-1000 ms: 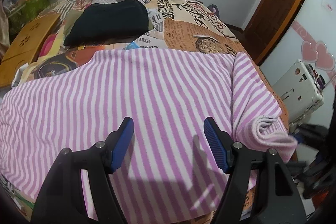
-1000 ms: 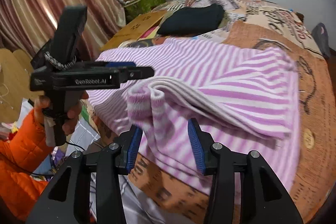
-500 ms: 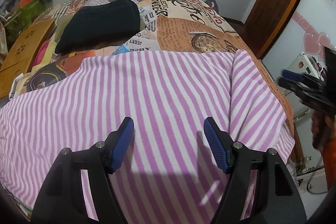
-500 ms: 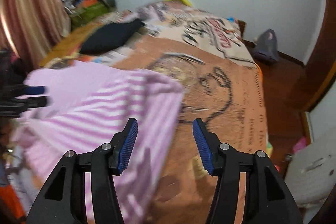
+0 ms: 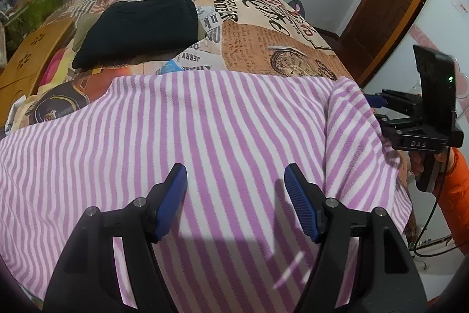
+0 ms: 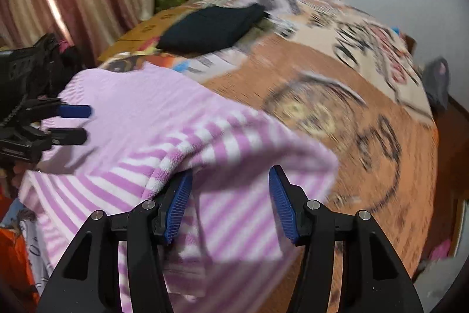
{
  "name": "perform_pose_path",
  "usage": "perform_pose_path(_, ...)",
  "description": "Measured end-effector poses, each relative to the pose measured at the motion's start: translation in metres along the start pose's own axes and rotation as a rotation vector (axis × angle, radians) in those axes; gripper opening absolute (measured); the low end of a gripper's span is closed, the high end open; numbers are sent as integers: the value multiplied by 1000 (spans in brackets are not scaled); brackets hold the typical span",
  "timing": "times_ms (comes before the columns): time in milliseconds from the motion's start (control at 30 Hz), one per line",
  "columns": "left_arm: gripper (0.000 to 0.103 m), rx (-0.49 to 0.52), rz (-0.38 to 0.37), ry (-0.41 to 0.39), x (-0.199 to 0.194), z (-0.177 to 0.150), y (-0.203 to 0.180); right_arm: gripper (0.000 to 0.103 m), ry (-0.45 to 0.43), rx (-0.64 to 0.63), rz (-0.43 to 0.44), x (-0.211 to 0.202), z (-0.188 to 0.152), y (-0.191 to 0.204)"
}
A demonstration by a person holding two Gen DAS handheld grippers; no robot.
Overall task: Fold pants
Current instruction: 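Press the folded pants flat with both open tools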
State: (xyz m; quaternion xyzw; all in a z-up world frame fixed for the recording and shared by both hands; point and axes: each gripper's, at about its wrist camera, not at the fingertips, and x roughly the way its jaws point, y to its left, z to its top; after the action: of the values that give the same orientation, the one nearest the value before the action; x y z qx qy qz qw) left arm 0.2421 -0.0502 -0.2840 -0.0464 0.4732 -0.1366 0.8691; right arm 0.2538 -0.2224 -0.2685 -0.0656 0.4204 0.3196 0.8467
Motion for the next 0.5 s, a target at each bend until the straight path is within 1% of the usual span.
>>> perform_pose_path(67, 69, 2, 3, 7, 2, 0, 2, 51, 1, -16, 29, 2, 7, 8)
perform_pose_path(133, 69, 6, 7, 11, 4, 0, 4, 51, 8, -6, 56, 11, 18, 8)
perform_pose_path(300, 69, -14, 9, 5, 3, -1, 13, 51, 5, 80, 151, 34, 47, -1)
perform_pose_path(433, 69, -31, 24, 0, 0, -1, 23, 51, 28, 141, 184, 51, 69, 0)
perform_pose_path(500, 69, -43, 31, -3, -1, -2, 28, 51, 50, 152, 173, 57, 79, 5)
